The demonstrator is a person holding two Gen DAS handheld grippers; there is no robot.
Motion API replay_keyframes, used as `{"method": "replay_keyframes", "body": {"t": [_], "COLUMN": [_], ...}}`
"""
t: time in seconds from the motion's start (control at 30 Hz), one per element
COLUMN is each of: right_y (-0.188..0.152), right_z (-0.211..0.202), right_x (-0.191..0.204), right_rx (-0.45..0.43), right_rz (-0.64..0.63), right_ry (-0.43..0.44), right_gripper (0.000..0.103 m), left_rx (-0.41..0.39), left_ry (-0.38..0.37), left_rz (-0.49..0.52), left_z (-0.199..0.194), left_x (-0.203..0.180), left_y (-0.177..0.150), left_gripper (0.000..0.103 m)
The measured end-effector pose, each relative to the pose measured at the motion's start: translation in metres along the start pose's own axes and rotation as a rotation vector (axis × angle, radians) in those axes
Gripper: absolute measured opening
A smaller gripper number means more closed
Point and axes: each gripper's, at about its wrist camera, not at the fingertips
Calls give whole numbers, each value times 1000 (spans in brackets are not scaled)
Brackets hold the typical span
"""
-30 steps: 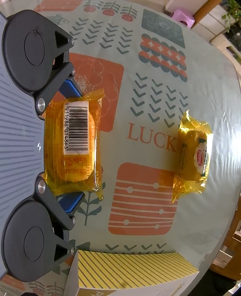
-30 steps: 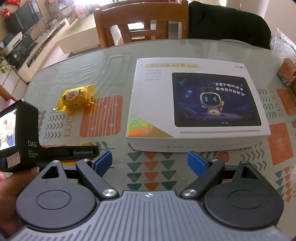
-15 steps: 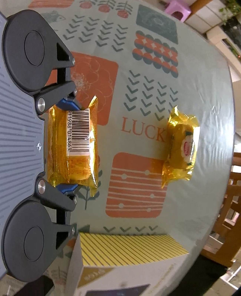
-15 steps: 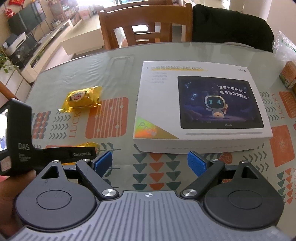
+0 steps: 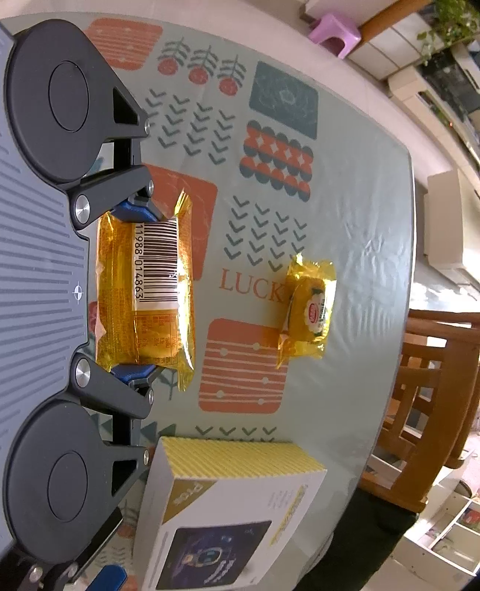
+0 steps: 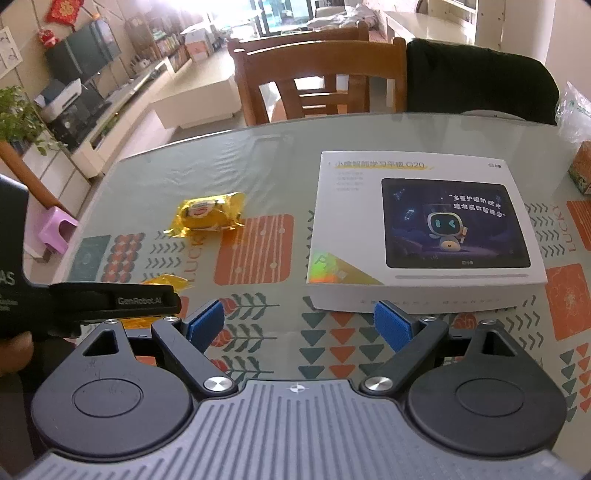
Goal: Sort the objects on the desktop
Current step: 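Lift the snack cake with the left tool and carry it over the white box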
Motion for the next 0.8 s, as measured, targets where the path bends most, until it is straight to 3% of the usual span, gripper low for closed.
{"method": "replay_keyframes", "body": {"t": [0.4, 0.8], "right_y": [-29, -63], "right_z": [-38, -71], "right_x": [-6, -9], "right_rx": [-41, -59], "right_rz": [-38, -36], "right_ry": [43, -21], "right_gripper": [103, 103], "left_rx": [-13, -20], "left_ry": [1, -18], "left_rz": [39, 52], "left_z": [-64, -88], "left_x": [-12, 9], "left_y": [-60, -122], "left_gripper": [67, 67]}}
Point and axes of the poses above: each gripper's, at about its wrist camera, not at the fingertips, and z roughly the way its jaws point, x to its left, y to its top, and after that the axes turned 2 degrees about y, right-handed
